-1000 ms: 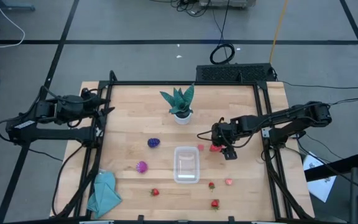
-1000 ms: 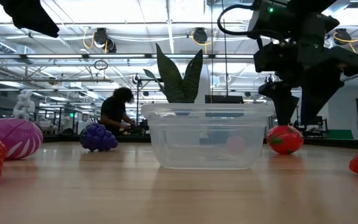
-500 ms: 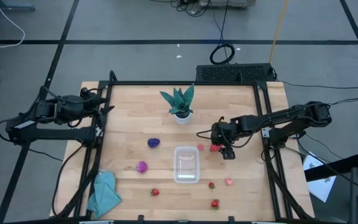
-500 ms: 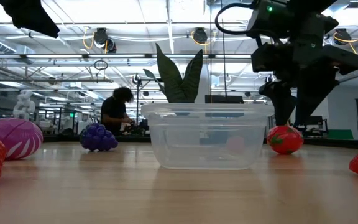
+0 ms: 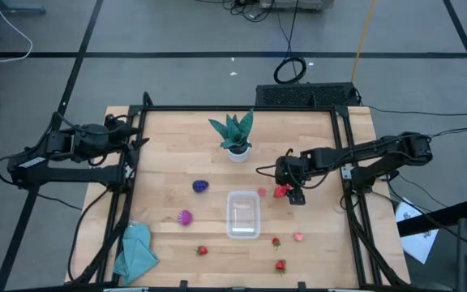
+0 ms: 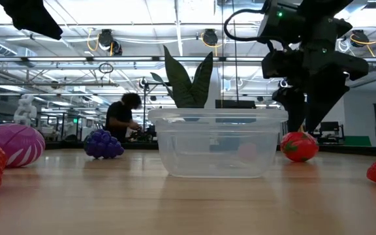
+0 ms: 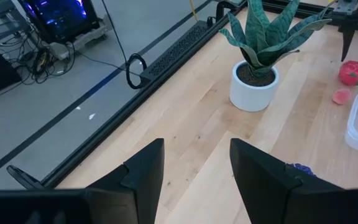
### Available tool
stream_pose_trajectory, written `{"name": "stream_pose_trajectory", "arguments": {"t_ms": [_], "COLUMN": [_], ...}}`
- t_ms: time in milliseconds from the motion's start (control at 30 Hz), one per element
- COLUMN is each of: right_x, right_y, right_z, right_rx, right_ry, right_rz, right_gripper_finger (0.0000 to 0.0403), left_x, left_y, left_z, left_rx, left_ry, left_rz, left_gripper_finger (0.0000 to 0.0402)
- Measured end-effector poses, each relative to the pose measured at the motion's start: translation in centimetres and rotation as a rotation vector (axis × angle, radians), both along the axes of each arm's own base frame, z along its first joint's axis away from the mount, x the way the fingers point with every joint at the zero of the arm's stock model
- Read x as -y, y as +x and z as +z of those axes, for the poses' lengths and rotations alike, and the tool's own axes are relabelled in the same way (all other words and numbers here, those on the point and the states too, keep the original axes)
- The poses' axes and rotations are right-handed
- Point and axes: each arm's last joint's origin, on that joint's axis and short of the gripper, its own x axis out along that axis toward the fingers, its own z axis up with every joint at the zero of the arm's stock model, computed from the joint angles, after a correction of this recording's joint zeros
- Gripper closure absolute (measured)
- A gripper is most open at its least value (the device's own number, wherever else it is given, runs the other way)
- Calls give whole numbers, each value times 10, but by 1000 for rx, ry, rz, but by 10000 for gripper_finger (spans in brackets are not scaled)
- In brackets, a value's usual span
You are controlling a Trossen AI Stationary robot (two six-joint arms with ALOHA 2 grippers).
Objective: Pick and placing Produce into tupperware
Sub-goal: Put the red dragon fruit into the transparent bin
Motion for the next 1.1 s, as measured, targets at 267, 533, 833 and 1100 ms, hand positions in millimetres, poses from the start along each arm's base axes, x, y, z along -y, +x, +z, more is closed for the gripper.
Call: {"name": "stream_pose_trajectory", "arguments": {"t_ms": [267, 533, 833, 1100], "right_x": [0, 1, -2, -7], "right_y": [0, -1, -1, 0], "right_z": [0, 0, 0, 0], "right_rx": [-5, -16, -15, -6], "right_ry": [14, -15, -17, -31], "right_rz": [-45, -104, -85, -13], "right_gripper_finger": [160, 121, 83, 83], "left_x": [0, 0, 0, 0], "left_y": [0, 0, 0, 0], "left_z": [0, 0, 0, 0], "left_rx": [0, 0, 0, 0], "left_ry": [0, -1, -1, -1], "left_rz": [0, 0, 1, 1], "left_gripper_finger": [215, 215, 215, 215]}}
